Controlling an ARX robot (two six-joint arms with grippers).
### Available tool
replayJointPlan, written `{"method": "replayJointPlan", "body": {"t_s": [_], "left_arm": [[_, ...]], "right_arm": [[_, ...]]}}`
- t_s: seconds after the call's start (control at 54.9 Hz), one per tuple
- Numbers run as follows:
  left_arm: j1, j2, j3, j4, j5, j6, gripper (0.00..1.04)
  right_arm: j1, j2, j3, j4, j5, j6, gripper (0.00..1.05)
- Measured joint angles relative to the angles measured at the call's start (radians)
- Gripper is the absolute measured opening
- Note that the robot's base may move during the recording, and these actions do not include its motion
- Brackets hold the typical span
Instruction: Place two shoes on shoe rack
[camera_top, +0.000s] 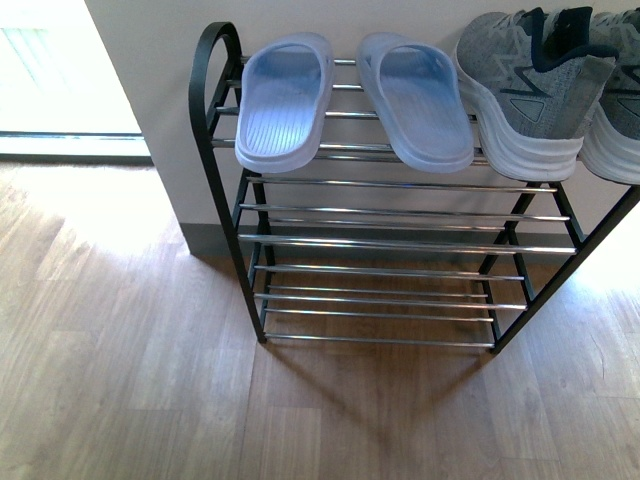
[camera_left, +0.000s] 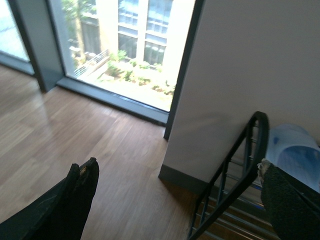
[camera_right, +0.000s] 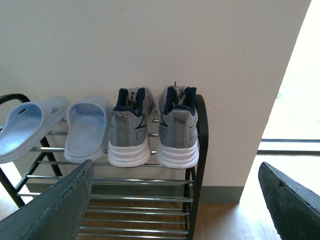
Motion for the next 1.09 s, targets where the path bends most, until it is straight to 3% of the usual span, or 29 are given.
{"method": "replayJointPlan", "body": {"t_s": [0.036, 0.109, 0.182, 0.419, 0.492, 0.583, 1.094], "left_arm": [[0.032, -0.020, -0.042, 0.120, 0.131, 0.072, 0.86], [0.066, -0.049, -0.110, 0.238, 0.256, 0.159, 0.74], [0.084, -0.078, -0.148, 0.256, 0.299, 0.200, 0.63], [0.156, -0.203, -0.253, 0.240, 0.364, 0.247, 0.15], [0.219, -0.240, -0.273, 0.221, 0.449, 0.249, 0.01], [0.261, -0.288, -0.296, 0.198, 0.455, 0.252, 0.01], [0.261, -0.463, -0.373, 0.109, 0.466, 0.252, 0.01]], "right_arm": [[0.000, 0.000, 0.000, 0.000, 0.000, 0.000, 0.96], [0.000, 0.000, 0.000, 0.000, 0.000, 0.000, 0.96], [0.000, 0.000, 0.000, 0.000, 0.000, 0.000, 0.96], [0.000, 0.000, 0.000, 0.000, 0.000, 0.000, 0.96], [0.000, 0.000, 0.000, 0.000, 0.000, 0.000, 0.96], [0.000, 0.000, 0.000, 0.000, 0.000, 0.000, 0.96], [0.000, 0.000, 0.000, 0.000, 0.000, 0.000, 0.96]]}}
